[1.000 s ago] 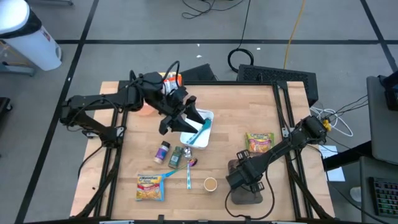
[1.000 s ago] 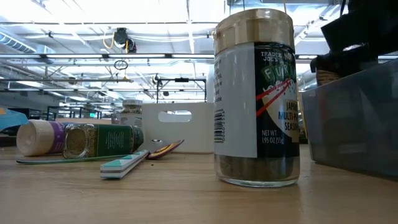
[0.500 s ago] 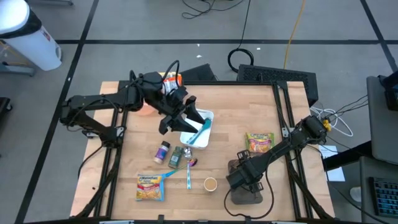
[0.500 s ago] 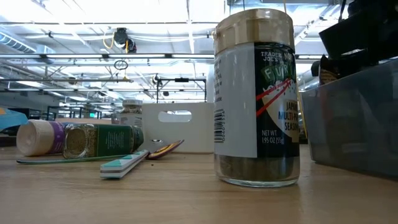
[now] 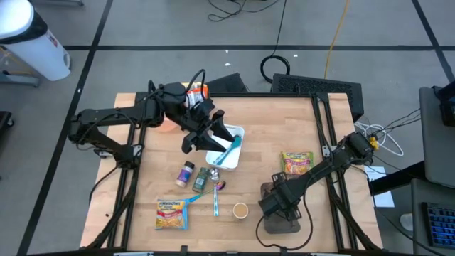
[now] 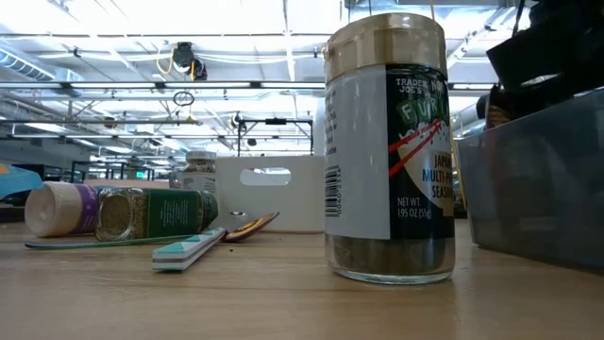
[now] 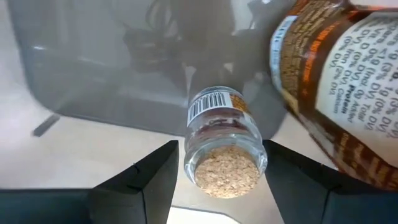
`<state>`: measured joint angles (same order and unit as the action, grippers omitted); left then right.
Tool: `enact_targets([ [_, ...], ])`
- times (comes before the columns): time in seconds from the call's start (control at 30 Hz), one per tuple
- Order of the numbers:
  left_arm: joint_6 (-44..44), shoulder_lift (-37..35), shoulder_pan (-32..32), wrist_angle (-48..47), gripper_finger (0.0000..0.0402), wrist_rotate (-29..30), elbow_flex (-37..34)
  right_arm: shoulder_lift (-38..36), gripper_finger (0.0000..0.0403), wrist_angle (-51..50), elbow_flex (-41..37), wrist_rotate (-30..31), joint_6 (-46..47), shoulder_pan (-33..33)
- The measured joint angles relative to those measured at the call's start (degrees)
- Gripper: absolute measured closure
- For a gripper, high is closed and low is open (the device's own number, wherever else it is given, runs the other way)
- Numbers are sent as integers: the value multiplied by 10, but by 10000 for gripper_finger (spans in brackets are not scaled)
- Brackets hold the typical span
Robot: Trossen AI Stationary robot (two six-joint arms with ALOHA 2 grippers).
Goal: Pick & Place Food Item
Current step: Put the brown seasoning bottle into the bottom black bin, then put the green noodle pack into the top black bin
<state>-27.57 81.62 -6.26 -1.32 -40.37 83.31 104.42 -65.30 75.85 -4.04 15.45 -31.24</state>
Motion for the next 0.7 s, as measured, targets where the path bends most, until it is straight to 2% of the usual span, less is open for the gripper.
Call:
enact_targets([
  [0.2, 0, 0, 0, 0, 147, 0, 0, -9, 184, -9, 0, -38, 11, 0],
  [0.37, 2, 0, 0, 1, 147, 0, 0, -45, 184, -9, 0, -18, 29, 0],
  [0.7, 2, 0, 0, 1, 147, -1, 0, -132, 190, -33, 0, -18, 100, 1],
])
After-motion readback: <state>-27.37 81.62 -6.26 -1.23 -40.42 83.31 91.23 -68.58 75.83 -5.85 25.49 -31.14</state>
